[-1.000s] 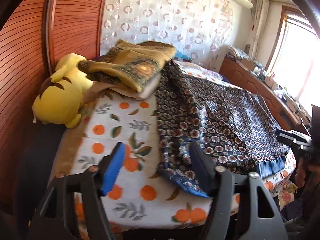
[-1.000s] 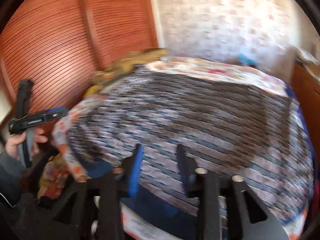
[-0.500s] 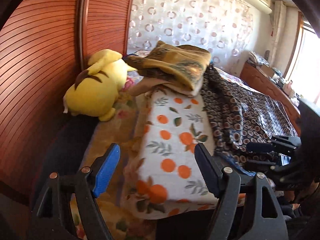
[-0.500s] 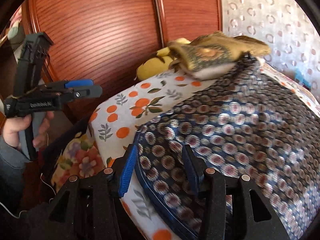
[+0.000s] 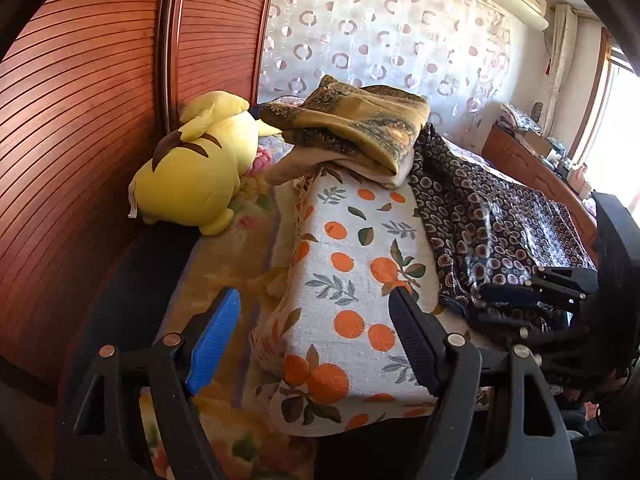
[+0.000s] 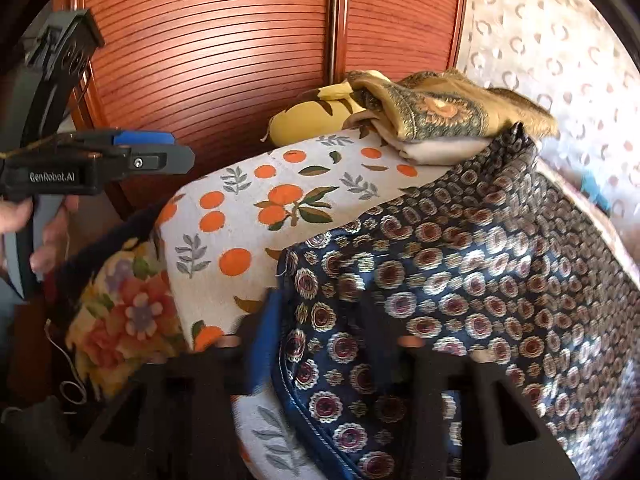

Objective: Fold small clothes
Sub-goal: 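Grasp the robe's edge with the right tool and lift it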

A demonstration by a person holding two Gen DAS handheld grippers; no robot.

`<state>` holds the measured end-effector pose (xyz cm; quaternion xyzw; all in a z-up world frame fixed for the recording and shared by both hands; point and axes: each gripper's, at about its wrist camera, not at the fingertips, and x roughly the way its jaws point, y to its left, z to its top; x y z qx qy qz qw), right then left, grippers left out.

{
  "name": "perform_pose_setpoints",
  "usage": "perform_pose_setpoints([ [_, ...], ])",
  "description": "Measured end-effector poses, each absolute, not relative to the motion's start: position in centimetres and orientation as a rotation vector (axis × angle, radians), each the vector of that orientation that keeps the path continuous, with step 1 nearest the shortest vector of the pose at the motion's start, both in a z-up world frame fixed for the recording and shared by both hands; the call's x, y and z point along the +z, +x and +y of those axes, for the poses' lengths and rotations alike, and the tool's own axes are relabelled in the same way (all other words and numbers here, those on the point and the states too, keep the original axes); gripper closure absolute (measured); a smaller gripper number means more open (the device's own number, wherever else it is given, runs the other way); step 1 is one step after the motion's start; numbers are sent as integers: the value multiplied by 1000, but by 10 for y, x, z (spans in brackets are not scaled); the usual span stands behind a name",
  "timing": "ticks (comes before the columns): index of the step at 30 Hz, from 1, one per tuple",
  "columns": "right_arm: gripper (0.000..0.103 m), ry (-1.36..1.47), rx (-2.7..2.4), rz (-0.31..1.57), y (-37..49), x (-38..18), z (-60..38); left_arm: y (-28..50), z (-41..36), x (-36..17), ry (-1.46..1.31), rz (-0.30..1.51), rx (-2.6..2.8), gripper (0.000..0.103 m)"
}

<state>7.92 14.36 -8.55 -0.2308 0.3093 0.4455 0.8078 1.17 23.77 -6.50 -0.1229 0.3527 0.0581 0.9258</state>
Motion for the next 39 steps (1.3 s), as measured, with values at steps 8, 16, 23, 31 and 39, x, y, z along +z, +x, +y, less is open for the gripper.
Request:
perform_pose_setpoints([
  [8,100,-290,963,627,92,-56,94,37,222,-51,-227,714,61,26],
  [16,100,-179,898,586,94,-39,45,106,176,-22,-192,697,-81,26],
  [23,100,-73,747,492,89,-18,-40,138,126,-2,-150,680,-156,26],
  [31,100,34,444,482,77,-21,-197,166,49,2,-100,704,-264,26],
  [39,100,86,225,542,46,-54,-305,192,-55,2,-9,736,-411,26],
])
